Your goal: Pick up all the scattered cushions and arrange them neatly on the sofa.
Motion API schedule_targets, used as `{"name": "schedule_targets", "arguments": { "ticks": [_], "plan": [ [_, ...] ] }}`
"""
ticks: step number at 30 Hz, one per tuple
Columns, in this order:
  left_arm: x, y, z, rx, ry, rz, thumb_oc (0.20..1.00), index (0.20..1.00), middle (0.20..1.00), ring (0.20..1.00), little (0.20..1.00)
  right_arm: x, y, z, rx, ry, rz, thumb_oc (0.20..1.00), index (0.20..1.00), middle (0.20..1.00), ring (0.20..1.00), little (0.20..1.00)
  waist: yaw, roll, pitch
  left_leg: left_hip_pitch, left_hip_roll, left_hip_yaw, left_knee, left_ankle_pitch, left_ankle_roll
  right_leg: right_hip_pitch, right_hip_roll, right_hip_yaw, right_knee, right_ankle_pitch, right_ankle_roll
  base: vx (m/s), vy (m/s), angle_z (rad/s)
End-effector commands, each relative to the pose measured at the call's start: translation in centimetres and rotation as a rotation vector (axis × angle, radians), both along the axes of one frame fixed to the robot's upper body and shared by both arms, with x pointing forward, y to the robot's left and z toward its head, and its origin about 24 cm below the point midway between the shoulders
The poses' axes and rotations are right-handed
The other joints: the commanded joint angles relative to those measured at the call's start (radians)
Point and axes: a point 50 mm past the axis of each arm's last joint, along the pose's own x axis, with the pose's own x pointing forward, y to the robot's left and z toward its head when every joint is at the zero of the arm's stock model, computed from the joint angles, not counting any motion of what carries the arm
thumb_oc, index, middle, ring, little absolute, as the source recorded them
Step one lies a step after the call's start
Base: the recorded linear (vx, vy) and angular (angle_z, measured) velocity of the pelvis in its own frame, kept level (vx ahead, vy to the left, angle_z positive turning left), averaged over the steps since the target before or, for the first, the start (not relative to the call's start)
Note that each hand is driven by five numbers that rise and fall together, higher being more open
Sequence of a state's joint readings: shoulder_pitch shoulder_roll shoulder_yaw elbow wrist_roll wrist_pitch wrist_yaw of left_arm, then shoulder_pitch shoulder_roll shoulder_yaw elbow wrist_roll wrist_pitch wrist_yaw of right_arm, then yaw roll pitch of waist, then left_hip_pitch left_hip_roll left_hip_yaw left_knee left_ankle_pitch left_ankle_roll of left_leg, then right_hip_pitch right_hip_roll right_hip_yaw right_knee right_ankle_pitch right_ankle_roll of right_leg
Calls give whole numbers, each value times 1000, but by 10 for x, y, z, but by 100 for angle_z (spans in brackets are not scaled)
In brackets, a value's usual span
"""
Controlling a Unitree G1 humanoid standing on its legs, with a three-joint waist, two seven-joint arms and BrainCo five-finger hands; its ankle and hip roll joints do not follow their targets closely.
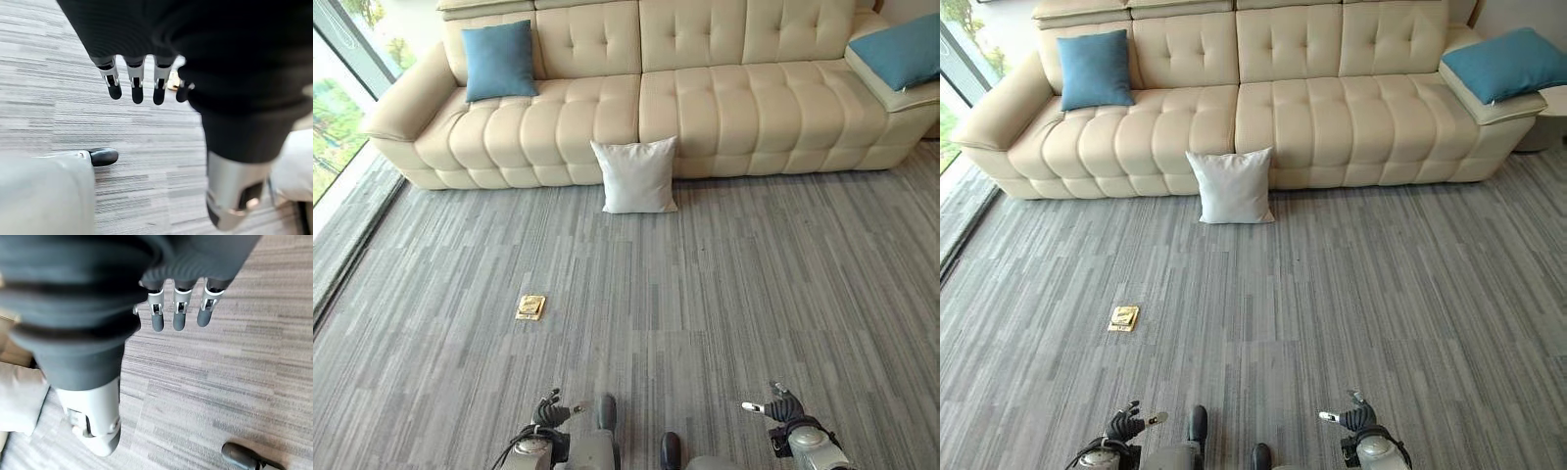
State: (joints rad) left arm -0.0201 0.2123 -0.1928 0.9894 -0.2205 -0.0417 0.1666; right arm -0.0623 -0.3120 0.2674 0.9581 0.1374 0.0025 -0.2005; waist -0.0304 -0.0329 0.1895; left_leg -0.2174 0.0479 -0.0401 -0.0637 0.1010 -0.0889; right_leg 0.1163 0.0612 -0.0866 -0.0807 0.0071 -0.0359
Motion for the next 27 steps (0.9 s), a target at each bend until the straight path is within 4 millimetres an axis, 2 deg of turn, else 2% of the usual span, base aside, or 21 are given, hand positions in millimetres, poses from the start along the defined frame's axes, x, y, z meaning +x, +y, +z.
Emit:
{"name": "schedule_targets", "arguments": {
  "ticks": [1,2,3,4,5,8,10,13,14,15,18,19,20,22,23,25,27],
  "plan": [
    [18,5,11,15,-79,16,1000,1000,1000,1000,1000,2,-10,6,-35,-41,-14,1000,1000,1000,1000,1000,38,24,31,21,17,37,28,-20,16,21,-111,28,60,-163,95,300,180,-21],
    [18,9,12,25,-82,18,1000,1000,1000,1000,1000,0,-11,6,-44,-30,-10,1000,1000,1000,1000,1000,49,24,29,-7,20,61,27,-6,10,46,-117,41,51,-167,103,406,299,-25],
    [13,12,10,27,-69,28,1000,1000,1000,1000,1000,-1,-9,4,-33,-25,2,1000,1000,1000,1000,1000,60,29,9,7,24,52,19,15,17,65,-122,62,53,-175,116,408,299,-30],
    [13,12,10,27,-69,28,1000,1000,1000,1000,1000,-1,-8,4,-33,-25,2,1000,1000,1000,1000,1000,59,29,9,6,24,52,20,15,17,66,-122,62,52,-175,116,450,365,-48],
    [9,14,8,31,-53,30,1000,1000,1000,1000,1000,-3,-6,2,-32,-7,10,1000,1000,1000,1000,1000,63,17,-7,-14,3,50,77,1,30,68,-154,68,81,-172,134,228,192,-53],
    [9,17,8,37,-47,29,1000,1000,1000,1000,1000,-3,-4,1,-19,-4,10,1000,1000,1000,1000,1000,67,8,-13,-9,-6,54,103,-18,41,51,-167,83,124,-167,142,231,188,-23],
    [6,22,7,41,-29,40,1000,1000,1000,1000,1000,-3,2,-1,-22,16,57,1000,1000,1000,1000,1000,70,-13,-13,38,-33,69,112,-68,81,-19,-189,107,304,-100,169,286,230,4],
    [10,27,11,40,-50,60,1000,1000,1000,1000,1000,2,8,1,-26,5,106,1000,1000,1000,1000,1000,67,-7,-1,87,-46,79,102,-101,115,-122,-205,91,496,28,186,201,173,-12],
    [12,27,12,37,-59,61,1000,1000,1000,1000,1000,1,9,0,-26,5,108,1000,1000,1000,1000,1000,63,2,3,111,-46,76,92,-106,124,-161,-202,83,540,38,176,294,187,9],
    [15,26,13,33,-71,61,1000,1000,1000,1000,1000,4,12,1,-22,-4,112,1000,1000,1000,1000,1000,54,17,12,162,-44,68,62,-120,130,-223,-186,49,546,6,154,234,123,25],
    [18,25,14,31,-80,57,1000,1000,1000,1000,1000,6,12,2,-21,-11,114,1000,1000,1000,1000,1000,46,20,21,198,-46,65,42,-130,127,-237,-182,10,503,-28,145,238,34,14],
    [22,24,16,31,-92,52,1000,1000,1000,1000,1000,9,12,3,-27,-16,122,1000,1000,1000,1000,1000,28,23,27,233,-54,60,29,-143,123,-285,-152,-25,406,-50,140,289,-18,21],
    [23,24,17,31,-96,53,1000,1000,1000,1000,1000,10,12,4,-31,-18,126,1000,1000,1000,1000,1000,19,20,37,266,-59,54,21,-155,122,-296,-134,-43,343,-41,144,395,-38,6],
    [29,24,20,34,-118,56,1000,1000,1000,1000,1000,13,10,6,-40,-29,124,1000,1000,1000,1000,1000,1,13,41,305,-69,53,10,-177,112,-325,-132,-89,216,-6,160,320,-79,2],
    [31,24,21,33,-126,54,1000,1000,1000,1000,1000,13,9,7,-44,-34,123,1000,1000,1000,1000,1000,-9,13,43,319,-68,51,10,-185,108,-327,-129,-95,182,3,164,311,-100,10],
    [34,22,23,31,-139,40,1000,1000,1000,1000,1000,11,5,8,-46,-36,105,1000,1000,1000,1000,1000,-21,11,40,348,-69,43,14,-211,104,-308,-120,-64,147,8,161,290,-113,19],
    [29,20,19,24,-122,38,1000,1000,1000,1000,1000,5,2,5,-43,-25,83,1000,1000,1000,1000,1000,-22,11,21,373,-62,42,25,-241,96,-276,-113,-59,142,4,136,331,-150,13]
  ]
}}
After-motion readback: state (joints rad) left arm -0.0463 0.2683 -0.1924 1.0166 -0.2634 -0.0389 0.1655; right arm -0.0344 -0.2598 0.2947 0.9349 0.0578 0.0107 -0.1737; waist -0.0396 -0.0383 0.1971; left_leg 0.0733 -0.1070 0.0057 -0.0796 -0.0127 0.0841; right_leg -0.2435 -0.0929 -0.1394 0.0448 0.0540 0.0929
